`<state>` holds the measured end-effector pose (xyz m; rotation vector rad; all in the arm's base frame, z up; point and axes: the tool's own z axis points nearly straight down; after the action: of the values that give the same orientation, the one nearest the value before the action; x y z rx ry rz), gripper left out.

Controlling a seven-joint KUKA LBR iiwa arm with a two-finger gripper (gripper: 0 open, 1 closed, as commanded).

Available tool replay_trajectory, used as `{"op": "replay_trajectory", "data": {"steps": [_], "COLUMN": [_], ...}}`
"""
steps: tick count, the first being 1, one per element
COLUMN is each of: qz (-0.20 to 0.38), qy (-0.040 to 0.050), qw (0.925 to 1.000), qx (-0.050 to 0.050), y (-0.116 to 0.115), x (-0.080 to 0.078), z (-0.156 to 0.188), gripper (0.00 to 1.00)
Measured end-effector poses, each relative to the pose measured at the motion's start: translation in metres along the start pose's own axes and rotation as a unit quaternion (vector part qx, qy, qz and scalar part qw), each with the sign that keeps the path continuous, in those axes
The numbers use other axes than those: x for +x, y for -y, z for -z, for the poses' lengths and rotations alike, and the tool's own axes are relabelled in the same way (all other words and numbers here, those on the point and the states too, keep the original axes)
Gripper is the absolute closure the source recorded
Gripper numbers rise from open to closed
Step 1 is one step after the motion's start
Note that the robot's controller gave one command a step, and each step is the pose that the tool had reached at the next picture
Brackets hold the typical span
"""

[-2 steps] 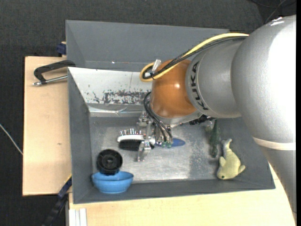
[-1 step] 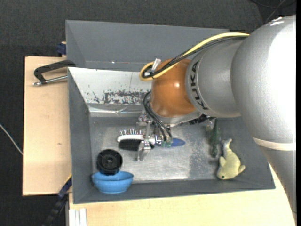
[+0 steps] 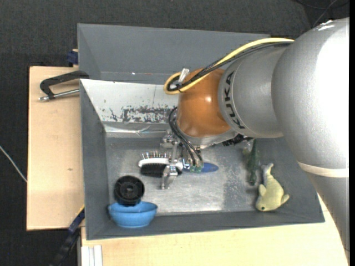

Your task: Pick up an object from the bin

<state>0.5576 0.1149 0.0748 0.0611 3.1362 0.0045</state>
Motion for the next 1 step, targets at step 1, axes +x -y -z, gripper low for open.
{"op": "replay_trajectory", "data": {"steps": [1], "qz": [0.000], "qy": [-0.0001], "qw": [1.0000], "qx": [0.000], "y": [-0.0008], "x": [-0.0008], "z": [0.0007], "gripper": [0.00]}}
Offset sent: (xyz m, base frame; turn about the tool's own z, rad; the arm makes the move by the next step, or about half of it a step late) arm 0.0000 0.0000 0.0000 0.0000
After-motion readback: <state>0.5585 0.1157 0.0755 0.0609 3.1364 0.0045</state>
